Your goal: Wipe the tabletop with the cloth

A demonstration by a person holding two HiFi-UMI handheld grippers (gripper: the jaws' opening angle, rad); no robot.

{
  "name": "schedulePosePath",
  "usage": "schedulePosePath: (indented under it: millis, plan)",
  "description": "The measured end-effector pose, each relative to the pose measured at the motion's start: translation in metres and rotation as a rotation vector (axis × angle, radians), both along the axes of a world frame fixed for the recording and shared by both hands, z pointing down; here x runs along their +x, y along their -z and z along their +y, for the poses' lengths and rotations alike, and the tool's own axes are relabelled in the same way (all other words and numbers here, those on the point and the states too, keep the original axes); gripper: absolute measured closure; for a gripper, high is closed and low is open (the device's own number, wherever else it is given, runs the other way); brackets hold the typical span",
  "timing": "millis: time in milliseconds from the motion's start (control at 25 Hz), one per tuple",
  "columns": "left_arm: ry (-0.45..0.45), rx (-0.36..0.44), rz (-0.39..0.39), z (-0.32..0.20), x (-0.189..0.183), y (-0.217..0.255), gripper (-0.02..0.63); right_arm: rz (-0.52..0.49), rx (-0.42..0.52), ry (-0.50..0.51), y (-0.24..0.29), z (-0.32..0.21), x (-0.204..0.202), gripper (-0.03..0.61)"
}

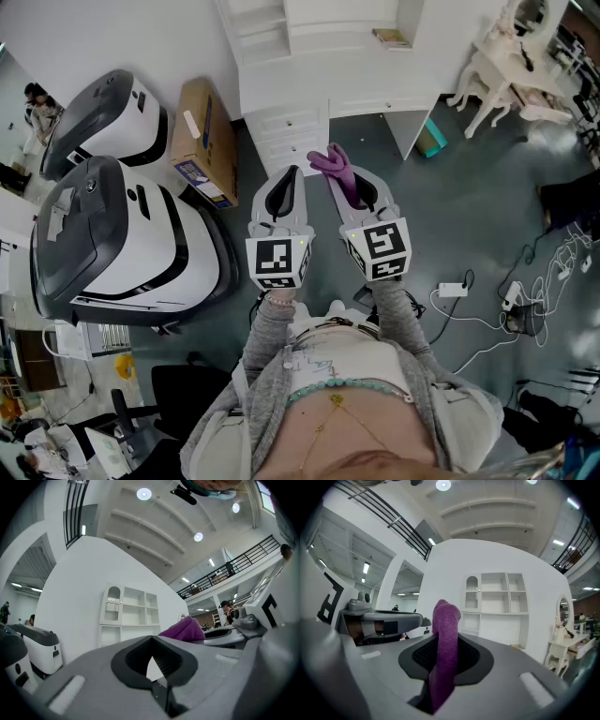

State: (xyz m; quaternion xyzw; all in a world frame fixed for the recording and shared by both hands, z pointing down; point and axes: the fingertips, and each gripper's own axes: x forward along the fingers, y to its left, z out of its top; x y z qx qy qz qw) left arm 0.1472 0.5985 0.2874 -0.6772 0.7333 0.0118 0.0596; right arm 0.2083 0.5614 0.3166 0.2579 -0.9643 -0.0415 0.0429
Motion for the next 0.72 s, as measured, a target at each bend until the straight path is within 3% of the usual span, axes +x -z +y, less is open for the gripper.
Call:
schedulePosePath:
  millis: [400,720]
  plan:
    - [0.001,-0.034,0.026,-0.012,0.010,-0.012,0.614,0.004,-0.019,0.032,-0.011,-0.014,0.005,0.483]
    - [0.000,-0.065,0.069,-0.026,-0.007,-0.027,0.614,0.027,-0.052,0.030,-0.024,-0.028,-0.006,0.483]
